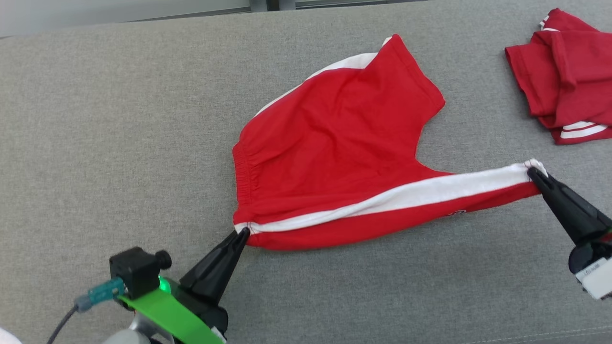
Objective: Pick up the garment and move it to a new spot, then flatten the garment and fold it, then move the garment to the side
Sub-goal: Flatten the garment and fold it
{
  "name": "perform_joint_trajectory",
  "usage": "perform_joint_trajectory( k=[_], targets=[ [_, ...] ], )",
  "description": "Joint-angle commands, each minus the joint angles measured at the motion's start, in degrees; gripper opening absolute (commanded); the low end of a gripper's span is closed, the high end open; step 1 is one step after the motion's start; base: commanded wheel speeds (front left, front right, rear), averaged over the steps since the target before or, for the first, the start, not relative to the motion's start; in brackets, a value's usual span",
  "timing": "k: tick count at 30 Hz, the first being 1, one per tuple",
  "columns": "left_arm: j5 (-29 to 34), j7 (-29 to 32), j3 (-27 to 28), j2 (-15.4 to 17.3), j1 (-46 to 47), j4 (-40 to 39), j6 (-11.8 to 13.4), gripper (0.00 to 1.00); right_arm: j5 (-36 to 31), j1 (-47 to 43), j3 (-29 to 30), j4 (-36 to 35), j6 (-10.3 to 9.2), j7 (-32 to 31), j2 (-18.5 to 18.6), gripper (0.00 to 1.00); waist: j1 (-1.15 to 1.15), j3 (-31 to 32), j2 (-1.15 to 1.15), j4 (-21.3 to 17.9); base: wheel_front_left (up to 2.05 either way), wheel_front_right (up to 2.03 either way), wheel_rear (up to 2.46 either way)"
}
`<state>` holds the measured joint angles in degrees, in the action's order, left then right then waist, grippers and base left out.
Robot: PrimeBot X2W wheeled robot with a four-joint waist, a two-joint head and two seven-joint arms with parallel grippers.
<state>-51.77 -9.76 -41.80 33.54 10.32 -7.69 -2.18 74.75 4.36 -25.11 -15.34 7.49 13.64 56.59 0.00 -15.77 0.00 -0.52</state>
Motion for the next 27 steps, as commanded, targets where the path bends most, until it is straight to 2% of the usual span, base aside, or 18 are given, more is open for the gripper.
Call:
perform_joint_trajectory(
  k=[1, 7, 11, 18, 27],
  targets=[
    [-2.54, 1.04, 0.96, -0.76, 2.15, 0.74, -0.74, 0.0, -0.4, 2.97, -0.46, 0.9, -0.02, -0.91, -0.67, 0.0, 0.0, -0.45, 0.0, 0.33, 0.0, 0.0, 0.0],
    [-11.77, 5.98, 4.41, -4.27, 9.63, 6.1, -2.15, 0.0, -1.37, 16.17, -3.03, 7.18, -0.02, -5.38, -3.97, 0.0, 0.0, -3.35, 0.0, 1.29, 0.0, 0.0, 0.0],
    [-14.77, 8.46, 5.95, -6.12, 15.05, 10.74, -2.5, 0.0, -2.78, 25.84, -5.5, 13.3, -0.02, -8.15, -6.17, 0.0, 0.0, -6.15, 0.0, 2.24, 0.0, 0.0, 0.0],
    [-17.85, 11.6, 7.13, -9.58, 23.53, 18.26, -3.31, 0.0, -4.45, 41.72, -11.62, 23.42, -0.02, -12.96, -9.6, 0.0, 0.0, -11.14, 0.0, 4.23, 0.0, 0.0, 0.0],
    [-15.48, 10.61, 6.82, -13.28, 31.45, 26.7, -3.16, 0.0, -4.74, 55.8, -18.0, 33.8, -0.02, -14.84, -12.07, 0.0, 0.0, -16.73, 0.0, 7.13, 0.0, 0.0, 0.0]
  ],
)
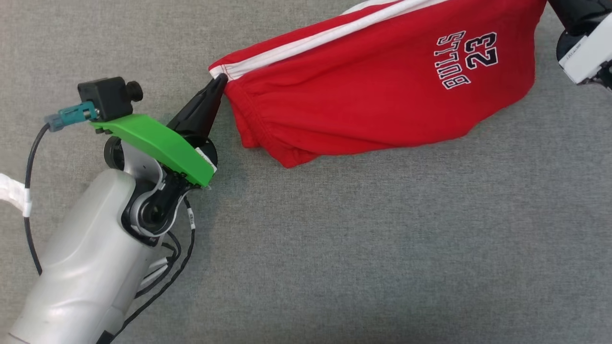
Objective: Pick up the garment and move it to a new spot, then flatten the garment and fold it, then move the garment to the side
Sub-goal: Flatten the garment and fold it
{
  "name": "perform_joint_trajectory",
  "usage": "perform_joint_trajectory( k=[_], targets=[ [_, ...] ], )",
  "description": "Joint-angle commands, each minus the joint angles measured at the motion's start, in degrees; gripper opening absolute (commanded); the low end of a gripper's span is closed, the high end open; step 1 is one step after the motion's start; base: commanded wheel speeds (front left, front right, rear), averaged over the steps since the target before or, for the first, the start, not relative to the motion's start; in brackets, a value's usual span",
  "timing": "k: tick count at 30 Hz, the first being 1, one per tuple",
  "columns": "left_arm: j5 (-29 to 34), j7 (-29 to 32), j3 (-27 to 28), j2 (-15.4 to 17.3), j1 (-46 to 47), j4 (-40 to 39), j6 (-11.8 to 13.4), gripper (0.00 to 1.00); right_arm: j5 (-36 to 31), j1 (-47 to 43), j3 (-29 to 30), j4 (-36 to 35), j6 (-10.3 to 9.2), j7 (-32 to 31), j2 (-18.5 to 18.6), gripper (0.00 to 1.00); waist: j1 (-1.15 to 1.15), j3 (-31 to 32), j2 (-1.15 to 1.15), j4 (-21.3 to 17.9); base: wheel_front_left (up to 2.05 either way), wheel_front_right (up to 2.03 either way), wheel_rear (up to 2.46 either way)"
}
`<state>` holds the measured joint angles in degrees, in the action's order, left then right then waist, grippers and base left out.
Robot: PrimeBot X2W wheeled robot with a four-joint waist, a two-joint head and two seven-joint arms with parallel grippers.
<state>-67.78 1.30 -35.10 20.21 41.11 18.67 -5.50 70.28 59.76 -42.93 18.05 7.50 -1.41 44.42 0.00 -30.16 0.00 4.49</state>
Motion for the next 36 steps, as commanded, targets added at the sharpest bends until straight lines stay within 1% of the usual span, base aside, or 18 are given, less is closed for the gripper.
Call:
perform_joint_trajectory(
  k=[1, 9, 10, 11, 12, 13, 14, 15, 17, 19, 21, 24, 27, 28, 30, 32, 34, 36],
  targets=[
    [1.01, -0.71, -0.08, -0.34, 1.28, 1.37, 0.22, 0.0, -0.03, 1.46, -0.99, 1.67, -0.04, 0.39, -0.12, 0.0, 0.0, -2.69, 0.0, 2.52, 0.0, 0.0, 0.0],
    [2.59, -2.82, -1.61, -3.2, 3.39, 7.5, -0.51, 0.0, 1.36, 5.95, -6.92, 7.02, -0.04, 2.1, -0.95, 0.0, 0.0, -4.55, 0.0, 4.39, 0.0, 0.0, 0.0],
    [2.55, -2.9, -1.78, -3.44, 3.56, 7.87, -0.69, 0.0, 1.46, 6.37, -7.49, 7.4, -0.04, 2.38, -1.05, 0.06, 0.0, -4.67, 0.0, 4.49, 0.0, 0.0, 0.0],
    [2.58, -3.18, -2.02, -3.68, 3.76, 8.24, -0.93, 0.04, 1.63, 6.83, -8.12, 7.84, -0.04, 2.81, -1.12, 0.34, 0.0, -4.8, 0.0, 4.58, 0.0, 0.0, 0.0],
    [2.71, -3.39, -2.25, -3.88, 3.92, 8.44, -0.98, 0.16, 1.86, 7.21, -8.56, 8.18, -0.04, 3.38, -1.16, 0.62, 0.0, -4.88, 0.0, 4.62, 0.0, 0.0, 0.0],
    [2.95, -3.69, -2.54, -4.1, 3.97, 8.67, -1.16, 0.47, 1.97, 7.61, -9.0, 8.53, -0.04, 4.28, -1.22, 1.0, 0.0, -4.93, 0.0, 4.61, 0.0, 0.0, 0.0],
    [3.18, -3.95, -2.94, -4.16, 4.01, 8.77, -1.32, 0.55, 2.24, 7.74, -9.46, 8.74, -0.04, 4.91, -1.36, 1.0, 0.0, -4.88, 0.0, 4.56, 0.0, 0.0, 0.0],
    [3.74, -4.49, -3.31, -4.1, 4.0, 8.84, -1.4, 1.0, 2.44, 7.77, -9.99, 8.8, -0.04, 5.84, -1.45, 1.0, 0.0, -4.68, 0.0, 4.42, 0.0, 0.0, 0.0],
    [5.19, -6.19, -3.89, -3.72, 3.77, 8.92, -1.48, 1.0, 3.11, 7.43, -10.86, 8.54, -0.04, 7.7, -1.16, 1.0, 0.0, -3.99, 0.0, 3.99, 0.0, 0.0, 0.0],
    [6.94, -9.22, -3.77, -3.18, 3.25, 8.7, -1.49, 1.0, 3.97, 6.15, -11.64, 7.67, -0.04, 9.87, -0.48, 1.0, 0.0, -2.95, 0.0, 3.37, 0.0, 0.0, 0.0],
    [10.15, -12.6, -4.19, -2.25, 2.71, 8.26, -0.57, 1.0, 5.19, 4.47, -12.24, 6.49, -0.04, 12.15, 0.33, 1.0, 0.0, -1.68, 0.0, 2.6, 0.0, 0.0, 0.0],
    [14.42, -15.55, -3.59, -1.81, 0.91, 6.47, 2.0, 1.0, 6.34, 1.47, -13.19, 4.42, -0.04, 14.42, 1.74, 1.0, 0.0, 0.53, 0.0, 1.47, 0.0, 0.0, 0.0],
    [19.54, -16.51, -0.16, -1.7, -3.02, 2.11, 6.19, 1.0, 6.87, -2.67, -13.93, 2.13, -0.04, 15.9, 2.79, 1.0, 0.0, 2.94, 0.0, 0.47, 0.0, 0.0, 0.0],
    [22.38, -16.56, 2.08, -2.09, -4.97, -0.72, 7.94, 1.0, 6.69, -4.11, -14.0, 1.38, -0.04, 16.2, 3.0, 1.0, 0.0, 3.75, 0.0, 0.15, 0.0, 0.0, 0.0],
    [27.72, -16.48, 5.36, -3.58, -10.09, -6.18, 10.49, 1.0, 6.24, -6.71, -13.55, 0.84, -0.04, 16.55, 3.18, 1.0, 0.0, 5.16, 0.0, -0.29, 0.0, 0.0, 0.0],
    [33.52, -16.5, 8.18, -4.85, -14.65, -11.46, 12.42, 1.0, 5.92, -9.01, -12.22, 0.5, -0.04, 16.66, 2.87, 1.0, 0.0, 6.41, 0.0, -0.5, 0.0, 0.0, 0.0],
    [38.79, -16.51, 9.68, -6.69, -19.27, -15.96, 13.76, 1.0, 5.8, -11.65, -10.16, 0.44, -0.04, 16.58, 2.27, 1.0, 0.0, 7.62, 0.0, -0.3, 0.0, 0.0, 0.0],
    [43.68, -16.52, 10.61, -8.43, -23.23, -19.39, 14.3, 1.0, 5.59, -14.02, -8.21, 0.72, -0.04, 16.59, 2.0, 1.0, 0.0, 8.47, 0.0, 0.26, 0.0, 0.0, 0.0]
  ],
)
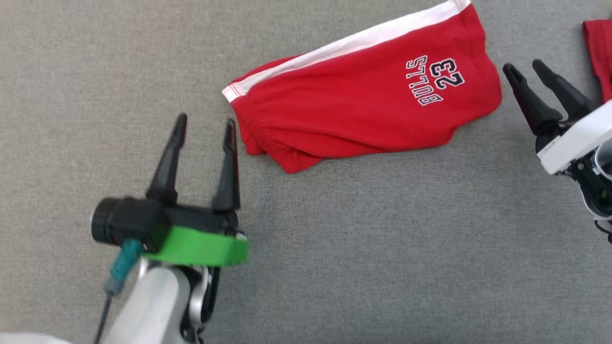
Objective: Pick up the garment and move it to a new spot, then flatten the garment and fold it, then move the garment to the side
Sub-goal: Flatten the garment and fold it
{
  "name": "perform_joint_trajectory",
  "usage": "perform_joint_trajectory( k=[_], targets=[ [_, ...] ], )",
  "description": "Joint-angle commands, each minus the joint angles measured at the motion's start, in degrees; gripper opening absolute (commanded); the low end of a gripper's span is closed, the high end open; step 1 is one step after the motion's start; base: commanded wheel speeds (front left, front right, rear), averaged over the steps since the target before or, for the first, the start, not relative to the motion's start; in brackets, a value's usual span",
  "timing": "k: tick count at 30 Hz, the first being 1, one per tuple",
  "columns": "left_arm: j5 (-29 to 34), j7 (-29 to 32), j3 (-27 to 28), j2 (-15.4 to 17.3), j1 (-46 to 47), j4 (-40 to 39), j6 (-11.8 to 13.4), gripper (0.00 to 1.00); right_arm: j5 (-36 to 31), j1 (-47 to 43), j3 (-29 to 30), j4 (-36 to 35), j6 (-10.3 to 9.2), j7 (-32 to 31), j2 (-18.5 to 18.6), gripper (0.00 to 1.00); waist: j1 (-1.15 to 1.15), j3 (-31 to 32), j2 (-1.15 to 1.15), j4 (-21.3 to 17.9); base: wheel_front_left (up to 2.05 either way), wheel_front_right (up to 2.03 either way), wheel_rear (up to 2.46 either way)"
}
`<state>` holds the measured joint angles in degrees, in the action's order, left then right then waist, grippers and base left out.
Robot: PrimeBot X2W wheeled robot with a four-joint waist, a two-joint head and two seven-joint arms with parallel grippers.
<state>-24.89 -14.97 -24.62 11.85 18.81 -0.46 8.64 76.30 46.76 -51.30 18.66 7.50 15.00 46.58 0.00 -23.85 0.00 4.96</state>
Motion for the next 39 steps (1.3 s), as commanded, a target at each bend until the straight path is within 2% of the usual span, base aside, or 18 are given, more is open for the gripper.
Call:
perform_joint_trajectory(
  k=[1, 6, 12, 19, 26, 27, 28, 29, 30, 33, 39],
  targets=[
    [2.65, -0.25, 0.45, -0.96, -2.44, -1.41, 0.28, 1.0, -0.52, -1.81, 0.94, 0.3, -0.04, 0.18, -0.17, 1.0, 0.0, 2.49, 0.0, 0.18, 0.0, 0.0, 0.0],
    [11.32, -0.25, 1.24, -5.06, -8.6, -5.09, 0.02, 1.0, 0.66, -3.91, 2.7, 3.24, -0.04, 0.17, -0.35, 1.0, 0.0, 3.42, 0.0, 3.02, 0.0, 0.0, 0.0],
    [15.82, -0.22, 0.56, -7.88, -11.02, -6.24, -1.08, 1.0, 4.46, -0.84, 2.85, 9.32, -0.03, -4.44, -0.03, 1.0, 0.0, 2.36, 0.0, 6.98, 0.0, 0.0, 0.0],
    [16.86, -0.21, -1.47, -8.87, -10.88, -6.58, -1.69, 1.0, 7.51, 3.08, 2.28, 16.82, -0.03, -12.52, -0.35, 1.0, 0.0, 0.62, 0.0, 10.94, 0.0, 0.0, 0.0],
    [15.56, -0.22, -3.26, -8.96, -10.03, -7.12, -0.35, 1.0, 6.71, 5.41, -0.26, 22.15, -0.03, -18.68, -1.27, 1.0, 0.0, -0.41, 0.0, 13.24, 0.0, 0.0, 0.0],
    [15.64, -0.22, -3.44, -8.96, -9.92, -7.18, -0.13, 1.0, 6.82, 5.47, -0.61, 22.44, -0.03, -19.43, -1.55, 0.94, 0.0, -0.51, 0.0, 13.39, 0.0, 0.0, 0.0],
    [15.63, -0.22, -3.61, -8.96, -9.82, -7.19, 0.02, 1.0, 6.99, 5.51, -0.92, 22.78, -0.04, -20.22, -1.86, 0.52, 0.0, -0.61, 0.0, 13.52, 0.0, 0.0, 0.0],
    [15.57, -0.22, -3.71, -8.97, -9.73, -7.16, 0.1, 1.0, 7.02, 5.47, -1.16, 22.79, -0.03, -20.57, -2.17, 0.38, 0.0, -0.69, 0.0, 13.57, 0.0, 0.0, 0.0],
    [15.53, -0.22, -3.78, -8.97, -9.61, -7.1, 0.34, 1.0, 7.04, 5.47, -1.44, 22.7, -0.03, -20.89, -2.47, 0.0, 0.0, -0.77, 0.0, 13.55, 0.0, 0.0, 0.0],
    [15.79, -0.22, -3.83, -8.97, -9.61, -6.67, 0.57, 1.0, 7.26, 5.15, -1.82, 21.45, -0.03, -20.95, -2.74, 0.0, 0.0, -0.54, 0.0, 12.88, 0.0, 0.0, 0.0],
    [16.59, -0.22, -2.59, -8.94, -10.36, -5.87, 0.01, 1.0, 6.83, 3.83, -1.85, 17.43, -0.06, -17.8, -0.11, 0.0, 0.0, 1.31, 0.0, 9.13, 0.0, 0.0, 0.0]
  ],
)
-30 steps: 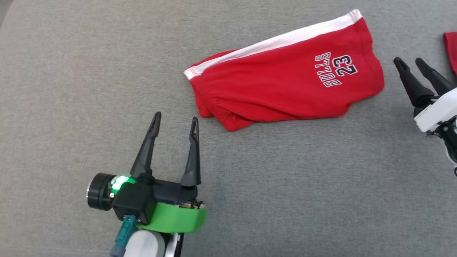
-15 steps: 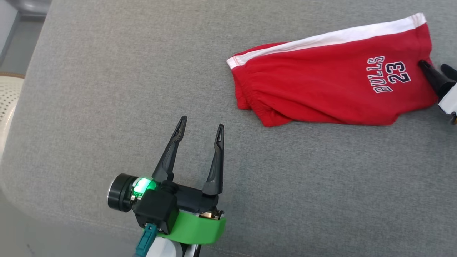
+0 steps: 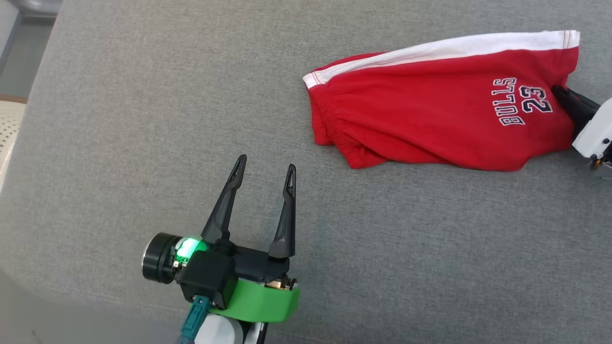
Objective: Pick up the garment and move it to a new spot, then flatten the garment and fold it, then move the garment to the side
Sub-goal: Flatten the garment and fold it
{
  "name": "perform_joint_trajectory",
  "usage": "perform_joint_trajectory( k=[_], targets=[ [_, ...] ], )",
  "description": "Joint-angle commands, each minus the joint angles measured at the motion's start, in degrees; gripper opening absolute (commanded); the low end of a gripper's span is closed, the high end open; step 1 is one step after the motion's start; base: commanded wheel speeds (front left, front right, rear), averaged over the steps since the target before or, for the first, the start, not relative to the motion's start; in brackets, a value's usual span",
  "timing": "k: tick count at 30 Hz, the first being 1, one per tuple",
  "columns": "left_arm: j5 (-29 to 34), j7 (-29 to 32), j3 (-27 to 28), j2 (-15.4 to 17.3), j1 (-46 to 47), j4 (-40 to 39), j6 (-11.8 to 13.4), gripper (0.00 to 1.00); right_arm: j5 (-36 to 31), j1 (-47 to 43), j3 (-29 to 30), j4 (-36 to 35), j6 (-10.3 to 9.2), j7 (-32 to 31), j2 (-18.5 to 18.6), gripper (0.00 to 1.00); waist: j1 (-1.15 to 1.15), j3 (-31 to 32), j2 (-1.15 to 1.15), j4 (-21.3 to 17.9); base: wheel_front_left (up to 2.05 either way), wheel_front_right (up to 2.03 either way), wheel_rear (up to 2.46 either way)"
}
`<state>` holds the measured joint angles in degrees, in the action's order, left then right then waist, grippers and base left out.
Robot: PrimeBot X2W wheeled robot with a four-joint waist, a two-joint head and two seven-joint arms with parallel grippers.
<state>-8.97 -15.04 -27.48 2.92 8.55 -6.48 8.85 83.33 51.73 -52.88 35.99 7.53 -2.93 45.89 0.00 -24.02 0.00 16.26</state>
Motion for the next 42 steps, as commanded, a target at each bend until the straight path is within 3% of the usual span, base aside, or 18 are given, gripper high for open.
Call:
perform_joint_trajectory(
  k=[1, 10, 15, 25, 42],
  targets=[
    [0.78, -0.16, 0.46, -0.01, -0.25, 0.31, -0.28, 1.0, -0.28, -1.43, -0.32, -0.51, -0.1, 0.54, 1.16, 0.0, 0.0, 1.8, 0.0, -2.91, 0.0, 0.0, 0.0],
    [2.16, -0.15, 2.23, 0.03, -1.82, 1.17, -1.71, 1.0, -3.84, -2.62, -2.19, -4.11, -0.1, 2.45, 8.64, 0.0, 0.0, 4.76, 0.0, -9.98, 0.0, 0.0, 0.0],
    [2.5, -0.15, 2.9, 0.02, -2.29, 1.38, -2.23, 1.0, -6.87, 0.15, -2.89, -5.89, -0.1, 2.63, 9.46, 0.0, 0.0, 5.94, 0.0, -12.1, 0.0, 0.0, 0.0],
    [2.5, -0.15, 2.9, 0.03, -3.69, 2.47, -3.05, 1.0, -15.31, 5.53, -5.4, -9.07, -0.1, 1.85, 1.73, 0.0, 0.0, 9.94, 0.0, -13.14, 0.0, 0.0, 0.0],
    [0.65, -0.15, 0.86, 0.02, -4.65, 2.82, -2.89, 1.0, -19.75, 5.4, -5.67, -5.7, -0.1, -1.18, -15.66, 0.0, 0.0, 11.12, 0.0, -7.67, 0.0, 0.0, 0.0]
  ],
)
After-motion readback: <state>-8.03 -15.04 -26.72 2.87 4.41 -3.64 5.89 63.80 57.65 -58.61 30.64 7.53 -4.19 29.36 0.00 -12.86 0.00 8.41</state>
